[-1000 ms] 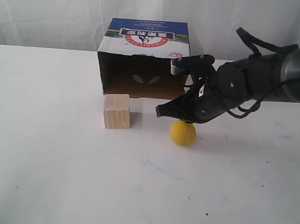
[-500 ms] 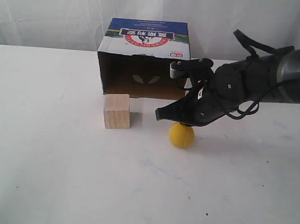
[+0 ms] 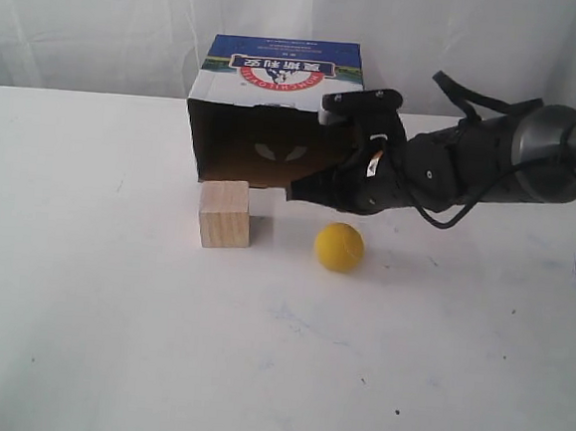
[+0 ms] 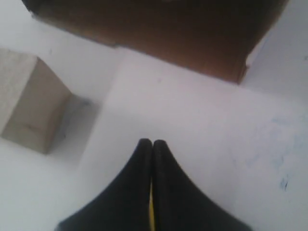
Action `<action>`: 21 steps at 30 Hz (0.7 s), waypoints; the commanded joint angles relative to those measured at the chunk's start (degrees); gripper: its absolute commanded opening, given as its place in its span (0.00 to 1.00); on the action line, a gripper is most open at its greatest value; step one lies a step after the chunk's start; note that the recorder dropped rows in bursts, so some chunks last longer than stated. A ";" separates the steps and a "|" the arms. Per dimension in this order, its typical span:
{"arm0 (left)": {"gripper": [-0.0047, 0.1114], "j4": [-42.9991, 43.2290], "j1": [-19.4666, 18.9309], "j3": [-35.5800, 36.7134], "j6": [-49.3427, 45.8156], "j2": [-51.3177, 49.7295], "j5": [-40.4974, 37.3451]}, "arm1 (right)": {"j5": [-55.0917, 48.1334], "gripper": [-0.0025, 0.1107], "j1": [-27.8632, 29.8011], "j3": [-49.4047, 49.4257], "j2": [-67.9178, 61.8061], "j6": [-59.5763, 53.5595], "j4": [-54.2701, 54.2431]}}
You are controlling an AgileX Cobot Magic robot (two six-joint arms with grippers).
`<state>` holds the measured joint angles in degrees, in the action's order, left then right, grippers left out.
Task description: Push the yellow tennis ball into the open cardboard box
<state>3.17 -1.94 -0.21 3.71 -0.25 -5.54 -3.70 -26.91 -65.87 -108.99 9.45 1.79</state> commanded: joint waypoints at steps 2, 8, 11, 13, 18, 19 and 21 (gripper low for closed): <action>0.04 0.21 0.38 0.21 -0.10 0.25 0.36 | -0.24 0.02 0.12 -4.56 1.12 -1.33 0.78; 0.04 0.21 0.38 0.21 -0.10 0.25 0.36 | -17.45 0.02 -0.93 -5.57 2.91 -1.71 -2.15; 0.04 0.21 0.38 0.21 -0.10 0.25 0.36 | -23.56 0.02 -2.99 -4.61 2.41 -4.54 -2.30; 0.04 0.21 0.38 0.21 -0.10 0.25 0.36 | -23.54 0.02 -4.38 -3.69 2.04 -5.17 -2.30; 0.04 0.21 0.38 0.21 -0.10 0.25 0.36 | -20.29 0.02 -5.09 -3.42 -1.09 -5.18 -2.30; 0.04 0.21 0.38 0.21 -0.10 0.25 0.36 | -19.68 0.02 -4.85 -3.42 -1.75 -5.06 -1.79; 0.04 0.21 0.38 0.21 -0.10 0.25 0.36 | -19.72 0.02 -4.43 -3.54 -2.67 -4.29 -1.79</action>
<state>3.17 -1.94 -0.21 3.71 -0.25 -5.54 -24.49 -31.96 -69.53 -110.67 4.86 -0.43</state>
